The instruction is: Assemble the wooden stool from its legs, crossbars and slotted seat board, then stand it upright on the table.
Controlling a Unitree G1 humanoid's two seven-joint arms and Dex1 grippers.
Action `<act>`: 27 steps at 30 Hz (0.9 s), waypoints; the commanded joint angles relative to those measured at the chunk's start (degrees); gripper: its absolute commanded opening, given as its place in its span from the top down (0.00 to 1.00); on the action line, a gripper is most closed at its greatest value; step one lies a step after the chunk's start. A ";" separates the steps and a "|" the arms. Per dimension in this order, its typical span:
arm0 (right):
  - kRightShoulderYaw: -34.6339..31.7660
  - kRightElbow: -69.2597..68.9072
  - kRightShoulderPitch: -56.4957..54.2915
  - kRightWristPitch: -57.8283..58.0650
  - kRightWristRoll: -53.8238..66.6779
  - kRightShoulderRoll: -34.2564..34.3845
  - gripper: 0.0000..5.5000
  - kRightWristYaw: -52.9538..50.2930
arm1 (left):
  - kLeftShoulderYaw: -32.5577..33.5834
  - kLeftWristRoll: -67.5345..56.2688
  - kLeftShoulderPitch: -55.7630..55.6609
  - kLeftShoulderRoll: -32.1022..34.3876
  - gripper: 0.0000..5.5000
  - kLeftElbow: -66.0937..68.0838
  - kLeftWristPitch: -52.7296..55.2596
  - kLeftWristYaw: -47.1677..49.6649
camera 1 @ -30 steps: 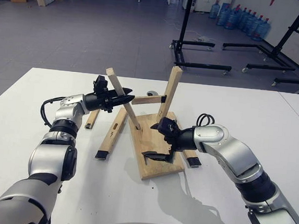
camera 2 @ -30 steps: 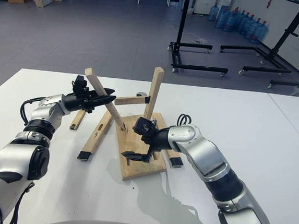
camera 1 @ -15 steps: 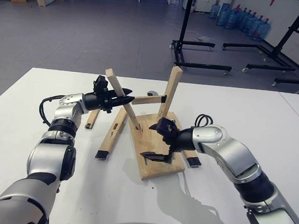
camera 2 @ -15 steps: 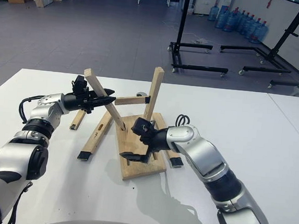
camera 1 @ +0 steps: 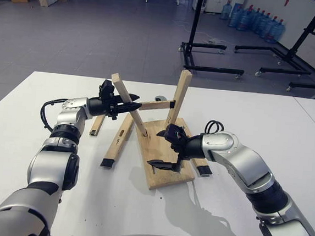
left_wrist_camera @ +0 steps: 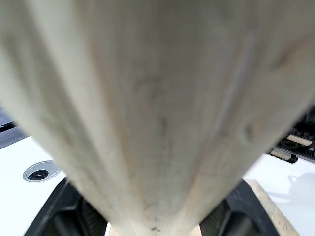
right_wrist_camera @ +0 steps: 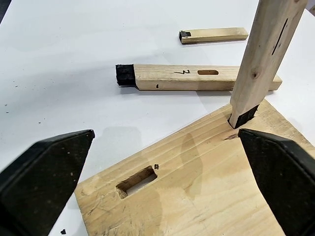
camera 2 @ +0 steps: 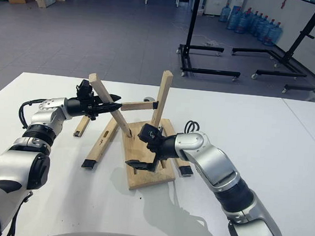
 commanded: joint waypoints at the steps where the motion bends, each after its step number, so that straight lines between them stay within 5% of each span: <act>1: 0.19 0.04 -0.77 0.45 0.18 0.18 0.02 -0.05 | -3.53 5.21 -0.46 -0.64 0.63 3.27 1.22 2.77; 27: -0.39 0.26 -1.59 0.96 0.31 1.72 0.02 -1.80 | -8.39 8.69 -5.99 -1.56 0.63 7.84 6.71 8.71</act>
